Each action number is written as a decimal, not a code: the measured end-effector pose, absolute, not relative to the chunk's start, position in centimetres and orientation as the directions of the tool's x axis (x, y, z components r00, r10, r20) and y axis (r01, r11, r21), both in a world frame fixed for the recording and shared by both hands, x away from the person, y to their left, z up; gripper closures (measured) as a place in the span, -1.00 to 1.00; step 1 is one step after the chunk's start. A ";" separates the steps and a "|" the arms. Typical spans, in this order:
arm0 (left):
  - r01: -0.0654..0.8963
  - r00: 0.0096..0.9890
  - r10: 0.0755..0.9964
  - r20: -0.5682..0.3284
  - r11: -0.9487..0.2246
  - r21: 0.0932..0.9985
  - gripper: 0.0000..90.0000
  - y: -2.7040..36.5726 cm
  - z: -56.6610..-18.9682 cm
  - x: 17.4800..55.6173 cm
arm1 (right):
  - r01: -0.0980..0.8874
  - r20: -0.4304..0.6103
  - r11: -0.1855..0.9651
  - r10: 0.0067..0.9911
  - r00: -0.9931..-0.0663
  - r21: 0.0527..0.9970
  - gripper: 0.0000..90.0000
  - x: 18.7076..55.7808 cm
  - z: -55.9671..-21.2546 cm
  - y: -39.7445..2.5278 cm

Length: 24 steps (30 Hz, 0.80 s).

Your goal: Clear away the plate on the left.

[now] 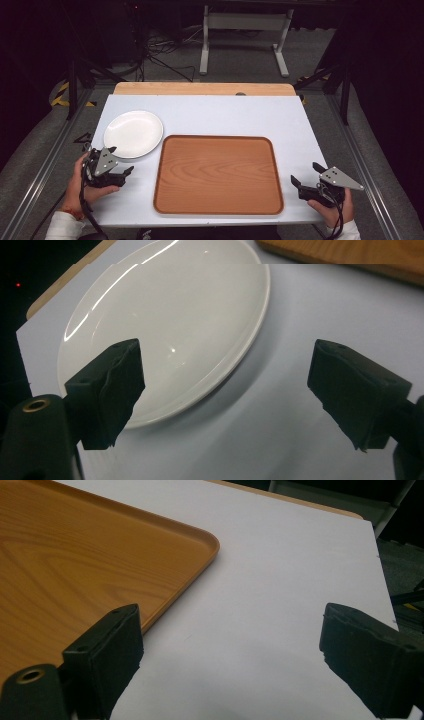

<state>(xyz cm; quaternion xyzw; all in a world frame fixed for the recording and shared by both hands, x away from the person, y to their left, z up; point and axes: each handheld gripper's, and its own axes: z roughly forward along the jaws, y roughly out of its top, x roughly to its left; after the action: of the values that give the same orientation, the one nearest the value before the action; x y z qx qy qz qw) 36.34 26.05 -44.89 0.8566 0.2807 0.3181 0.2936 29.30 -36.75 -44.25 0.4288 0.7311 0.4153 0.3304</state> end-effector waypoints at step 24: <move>0.190 0.599 0.349 0.720 -0.936 0.296 0.08 21.4 -46.5 38.3 | 0.361 -0.130 0.295 0.900 -0.417 0.885 -0.76 29.4 -44.5 -36.6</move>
<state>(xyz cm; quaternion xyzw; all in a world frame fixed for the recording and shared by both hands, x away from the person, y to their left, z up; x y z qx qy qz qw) 38.28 21.39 -46.49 0.8893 0.1516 0.4211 0.0945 29.41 -36.56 -44.50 0.4288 0.7347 0.4107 0.3280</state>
